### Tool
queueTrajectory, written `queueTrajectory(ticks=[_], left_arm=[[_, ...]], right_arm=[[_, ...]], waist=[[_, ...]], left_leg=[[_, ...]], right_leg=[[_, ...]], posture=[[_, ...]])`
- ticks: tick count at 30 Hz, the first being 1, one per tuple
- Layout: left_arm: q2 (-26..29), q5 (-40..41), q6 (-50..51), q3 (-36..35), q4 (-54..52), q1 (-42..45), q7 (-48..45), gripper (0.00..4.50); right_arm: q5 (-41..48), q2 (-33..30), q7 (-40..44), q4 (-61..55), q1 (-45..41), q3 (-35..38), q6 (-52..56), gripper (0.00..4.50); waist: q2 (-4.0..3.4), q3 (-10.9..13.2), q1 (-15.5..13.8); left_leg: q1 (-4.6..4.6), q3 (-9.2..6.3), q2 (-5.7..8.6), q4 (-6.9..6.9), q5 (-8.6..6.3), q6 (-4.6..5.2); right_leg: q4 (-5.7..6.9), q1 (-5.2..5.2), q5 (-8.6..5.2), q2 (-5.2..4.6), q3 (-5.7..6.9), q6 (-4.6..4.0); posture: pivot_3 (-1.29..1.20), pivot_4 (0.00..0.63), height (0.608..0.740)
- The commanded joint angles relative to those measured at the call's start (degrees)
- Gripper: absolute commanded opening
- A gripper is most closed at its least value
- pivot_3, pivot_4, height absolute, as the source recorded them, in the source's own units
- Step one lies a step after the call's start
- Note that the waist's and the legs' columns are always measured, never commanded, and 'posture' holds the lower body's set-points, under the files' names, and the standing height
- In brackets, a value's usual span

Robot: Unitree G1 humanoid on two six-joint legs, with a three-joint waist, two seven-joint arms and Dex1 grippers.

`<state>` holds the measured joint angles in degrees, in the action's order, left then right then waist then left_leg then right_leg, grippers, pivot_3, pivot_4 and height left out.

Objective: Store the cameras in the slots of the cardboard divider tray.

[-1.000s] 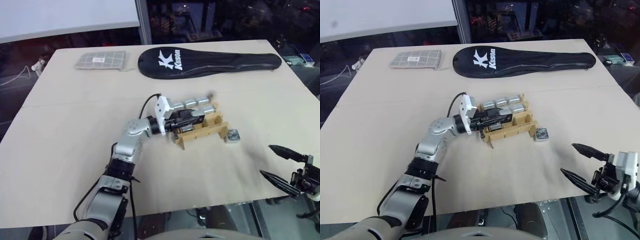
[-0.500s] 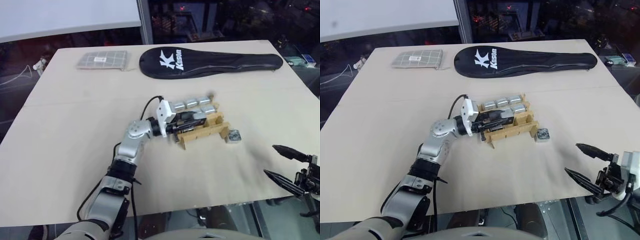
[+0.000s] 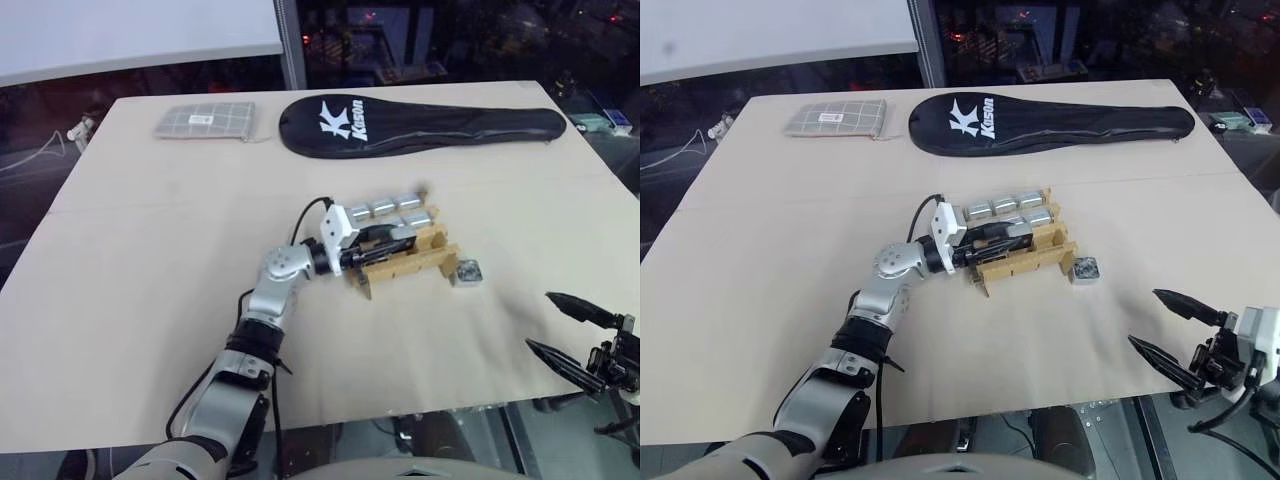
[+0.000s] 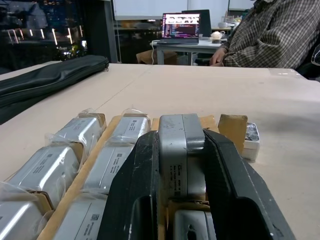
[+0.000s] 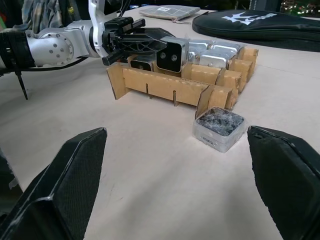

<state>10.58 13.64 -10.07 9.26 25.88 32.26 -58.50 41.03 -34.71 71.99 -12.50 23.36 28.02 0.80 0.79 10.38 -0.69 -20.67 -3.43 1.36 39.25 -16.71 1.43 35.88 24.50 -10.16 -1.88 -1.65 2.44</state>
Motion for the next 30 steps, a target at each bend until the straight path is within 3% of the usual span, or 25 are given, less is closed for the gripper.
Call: queueTrajectory(ticks=[1, 13, 21, 26, 30], left_arm=[[-0.2, -0.6, -0.2, 0.3, 0.5, 0.3, -0.3, 0.68], [0.6, 0.1, 3.9, 0.1, -1.0, -0.5, -2.1, 0.68], [0.7, 0.6, 3.9, -0.4, -2.0, -0.6, -1.7, 4.41], [3.9, 3.0, 6.4, -2.3, -11.3, -1.5, -2.0, 4.47], [10.7, 9.9, 17.4, -4.9, -25.7, -3.8, -3.5, 4.47]], right_arm=[[0.5, 0.1, 0.0, -1.1, 0.3, 1.9, -1.6, 4.45], [-0.2, 0.4, 0.3, 1.2, -1.5, 1.0, -3.2, 4.45], [-0.6, 0.1, 0.5, 2.1, -2.4, 0.8, -3.4, 4.5], [-1.9, -0.3, 0.2, 2.0, -2.9, 0.0, -3.2, 4.5], [-4.6, -0.4, -2.2, 1.5, -4.8, -2.1, -2.6, 4.5]], waist=[[0.0, 0.0, 0.0], [-0.07, 0.0, 0.1], [-0.08, -0.1, 0.1], [-0.07, 0.0, 0.3], [-0.07, 0.0, 0.6]], left_leg=[[0.0, 0.0, 0.0, 0.0, 0.0, 0.0], [0.03, 0.01, 0.0, 0.0, 0.0, 0.0], [0.03, 0.0, 0.0, 0.0, 0.0, 0.0], [0.02, 0.0, -0.03, -0.01, 0.0, 0.0], [-0.03, -0.06, -0.1, -0.02, 0.0, 0.0]], right_leg=[[0.0, 0.0, 0.0, 0.0, 0.0, 0.0], [0.01, -0.02, 0.0, 0.01, 0.0, 0.0], [0.01, -0.02, 0.0, 0.02, 0.0, 0.0], [0.01, -0.01, 0.0, 0.03, 0.0, 0.0], [0.02, 0.07, 0.0, 0.02, 0.0, -0.01]], posture=[[0.0, 0.15, 0.74], [0.0, 0.15, 0.74], [0.0, 0.15, 0.74], [0.0, 0.15, 0.74], [0.0, 0.15, 0.74]])
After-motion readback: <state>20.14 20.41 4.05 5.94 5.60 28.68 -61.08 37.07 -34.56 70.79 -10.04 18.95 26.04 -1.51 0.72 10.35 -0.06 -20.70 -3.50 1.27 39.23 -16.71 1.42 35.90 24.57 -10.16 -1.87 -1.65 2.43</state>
